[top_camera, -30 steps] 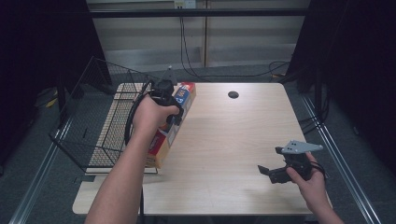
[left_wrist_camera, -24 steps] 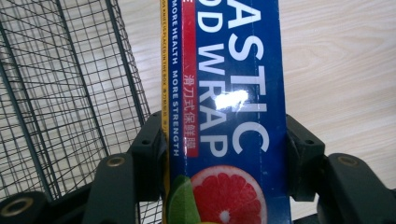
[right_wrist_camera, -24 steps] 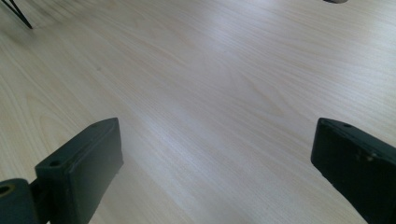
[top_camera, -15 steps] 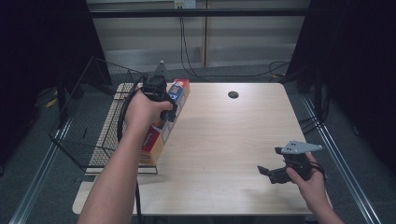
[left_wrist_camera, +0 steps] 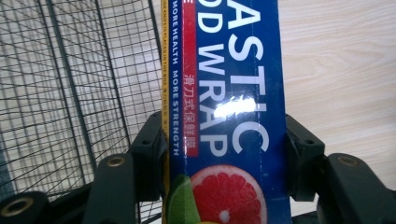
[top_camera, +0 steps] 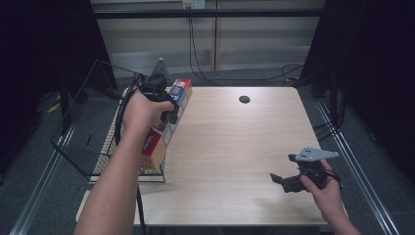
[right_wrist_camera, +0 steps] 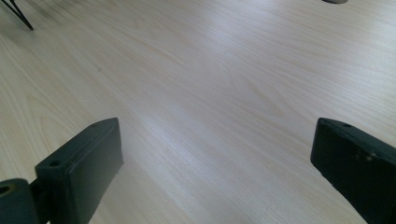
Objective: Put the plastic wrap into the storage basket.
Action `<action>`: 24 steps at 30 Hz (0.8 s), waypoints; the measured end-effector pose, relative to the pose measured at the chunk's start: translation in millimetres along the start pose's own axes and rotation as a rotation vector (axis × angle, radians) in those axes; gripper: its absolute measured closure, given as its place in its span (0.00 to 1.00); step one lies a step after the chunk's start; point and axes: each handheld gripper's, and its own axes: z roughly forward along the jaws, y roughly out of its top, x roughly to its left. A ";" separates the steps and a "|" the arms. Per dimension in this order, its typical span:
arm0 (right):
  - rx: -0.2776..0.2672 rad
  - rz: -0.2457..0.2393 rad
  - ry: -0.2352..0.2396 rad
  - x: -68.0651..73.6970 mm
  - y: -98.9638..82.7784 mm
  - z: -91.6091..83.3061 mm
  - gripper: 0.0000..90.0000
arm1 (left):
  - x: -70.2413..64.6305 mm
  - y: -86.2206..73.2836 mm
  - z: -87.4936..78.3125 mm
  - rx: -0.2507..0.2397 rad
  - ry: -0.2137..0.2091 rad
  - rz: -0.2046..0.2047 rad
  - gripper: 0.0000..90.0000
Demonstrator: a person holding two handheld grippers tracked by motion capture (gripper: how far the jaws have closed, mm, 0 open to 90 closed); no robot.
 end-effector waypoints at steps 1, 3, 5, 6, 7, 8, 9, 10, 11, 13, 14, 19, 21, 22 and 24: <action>0.001 0.000 0.000 0.1 0.0 0.1 0.02 | 0.8 -0.1 -1.3 -0.003 0.002 -0.006 0.49; 0.001 0.001 -0.001 0.6 0.0 0.3 0.02 | 3.3 -0.3 -4.1 -0.006 0.007 -0.014 0.49; 0.003 0.002 -0.001 0.8 0.1 0.2 0.02 | 6.4 -0.5 -7.3 -0.006 -0.003 -0.017 0.49; 0.003 0.003 0.000 0.9 0.1 0.3 0.02 | 7.5 -0.6 -8.7 -0.006 -0.002 -0.017 0.49; 0.003 0.003 -0.001 0.9 0.2 0.3 0.02 | 8.0 -0.7 -9.5 -0.006 -0.005 -0.019 0.49; 0.004 0.004 0.001 0.9 0.2 0.3 0.02 | 8.7 -0.7 -10.9 -0.008 -0.004 -0.020 0.49; 0.004 0.005 0.001 0.9 0.2 0.5 0.02 | 9.3 -0.7 -12.1 -0.010 0.002 -0.020 0.49; 0.004 0.005 0.000 0.8 0.1 0.6 0.02 | 10.2 -0.7 -13.5 -0.008 0.001 -0.020 0.49; 0.004 0.005 0.000 0.9 0.1 0.6 0.02 | 10.8 -0.8 -14.4 -0.010 0.002 -0.022 0.49; 0.004 0.004 0.002 1.0 0.1 0.5 0.02 | 12.9 -0.6 -16.9 -0.012 0.004 -0.025 0.49; 0.004 0.004 0.001 1.1 0.2 0.6 0.02 | 13.0 -0.8 -17.5 -0.014 0.002 -0.030 0.49; 0.000 0.001 -0.002 0.6 0.1 0.4 0.02 | 17.7 -0.9 -22.7 -0.017 0.001 -0.035 0.49; 0.000 0.000 0.001 0.3 0.1 0.2 0.02 | 19.7 -1.2 -24.4 -0.015 0.010 -0.035 0.49; 0.000 0.001 0.001 0.3 0.1 0.2 0.02 | 21.0 -1.4 -25.0 -0.017 0.016 -0.034 0.49; 0.000 0.001 0.001 0.4 0.2 0.2 0.02 | 23.7 -1.7 -26.4 -0.019 0.017 -0.042 0.49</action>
